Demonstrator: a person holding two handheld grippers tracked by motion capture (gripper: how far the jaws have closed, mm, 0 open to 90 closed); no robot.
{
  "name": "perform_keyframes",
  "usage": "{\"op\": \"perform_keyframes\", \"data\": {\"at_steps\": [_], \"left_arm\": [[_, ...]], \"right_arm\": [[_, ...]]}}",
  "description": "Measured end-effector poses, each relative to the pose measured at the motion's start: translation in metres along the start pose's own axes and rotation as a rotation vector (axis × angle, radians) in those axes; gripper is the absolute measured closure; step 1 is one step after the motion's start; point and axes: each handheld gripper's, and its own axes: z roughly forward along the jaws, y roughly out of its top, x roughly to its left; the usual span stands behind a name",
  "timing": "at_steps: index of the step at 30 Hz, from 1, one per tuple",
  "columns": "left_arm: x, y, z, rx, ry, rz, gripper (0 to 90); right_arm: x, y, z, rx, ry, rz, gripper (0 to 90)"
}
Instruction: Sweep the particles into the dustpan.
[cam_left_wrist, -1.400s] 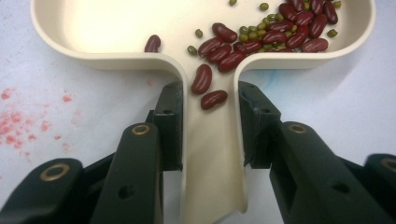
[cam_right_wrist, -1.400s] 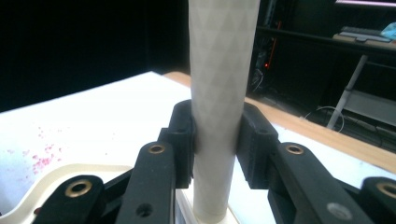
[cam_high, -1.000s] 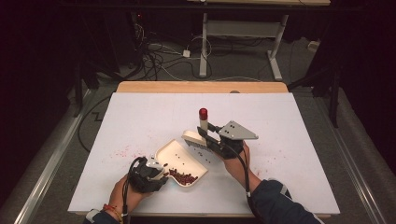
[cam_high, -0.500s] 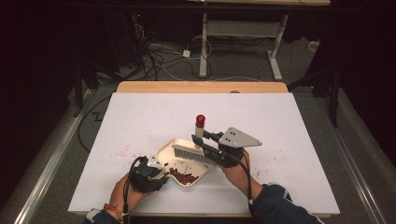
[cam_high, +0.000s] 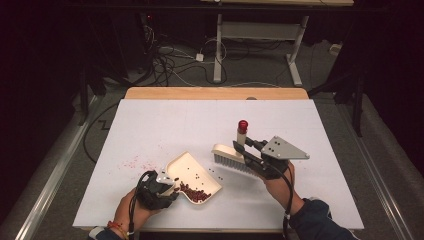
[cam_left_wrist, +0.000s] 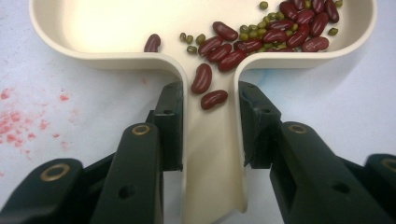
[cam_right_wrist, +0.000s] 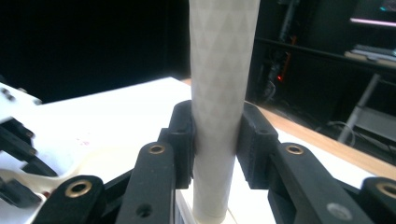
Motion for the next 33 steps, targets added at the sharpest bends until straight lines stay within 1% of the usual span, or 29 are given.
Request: {"op": "perform_keyframes", "data": {"at_steps": [3, 4, 5, 7, 9, 10, 11, 15, 17, 20, 23, 28, 31, 33], "left_arm": [[-0.001, 0.001, 0.001, -0.002, -0.008, -0.003, 63.2], [-0.001, 0.001, 0.001, -0.002, -0.007, -0.004, 63.2], [-0.002, 0.002, 0.001, -0.003, -0.009, -0.003, 63.2], [-0.004, 0.003, 0.002, 0.000, -0.008, -0.001, 63.2], [-0.006, 0.004, 0.004, 0.005, -0.008, 0.003, 63.2], [-0.006, 0.005, 0.005, 0.010, -0.005, 0.005, 63.2], [-0.007, 0.006, 0.006, 0.011, -0.001, 0.006, 63.2], [-0.009, 0.009, 0.008, 0.008, 0.000, 0.008, 63.2], [-0.009, 0.009, 0.008, 0.009, 0.000, 0.009, 63.2], [-0.008, 0.009, 0.006, 0.002, -0.004, 0.007, 63.2], [-0.007, 0.009, 0.006, -0.001, -0.006, 0.006, 63.2], [-0.007, 0.008, 0.006, 0.000, -0.009, 0.005, 63.2], [-0.005, 0.006, 0.005, -0.004, -0.011, -0.001, 63.2], [-0.005, 0.005, 0.005, -0.004, -0.011, -0.005, 63.2]], "right_arm": [[-0.004, -0.007, 0.001, 0.025, -0.028, -0.005, 70.2], [-0.004, -0.009, 0.003, 0.035, -0.031, -0.001, 70.2], [-0.002, -0.010, 0.004, 0.043, -0.027, -0.009, 70.2], [0.003, -0.011, 0.007, 0.049, -0.008, -0.017, 70.2], [0.011, -0.010, 0.007, 0.050, 0.007, -0.034, 70.2], [0.019, -0.009, 0.008, 0.048, 0.036, -0.035, 70.3], [0.019, -0.009, 0.008, 0.048, 0.036, -0.035, 70.3], [0.036, -0.009, 0.011, 0.044, 0.076, -0.054, 70.2], [0.042, -0.007, 0.012, 0.040, 0.109, -0.050, 70.2], [0.047, -0.003, 0.011, 0.022, 0.140, -0.052, 70.3], [0.046, -0.001, 0.007, 0.005, 0.148, -0.056, 70.3], [0.033, 0.005, -0.002, -0.025, 0.119, -0.041, 70.2], [0.025, 0.006, -0.007, -0.022, 0.100, -0.032, 70.2], [0.021, 0.005, -0.009, -0.003, 0.086, -0.029, 70.2]]}}
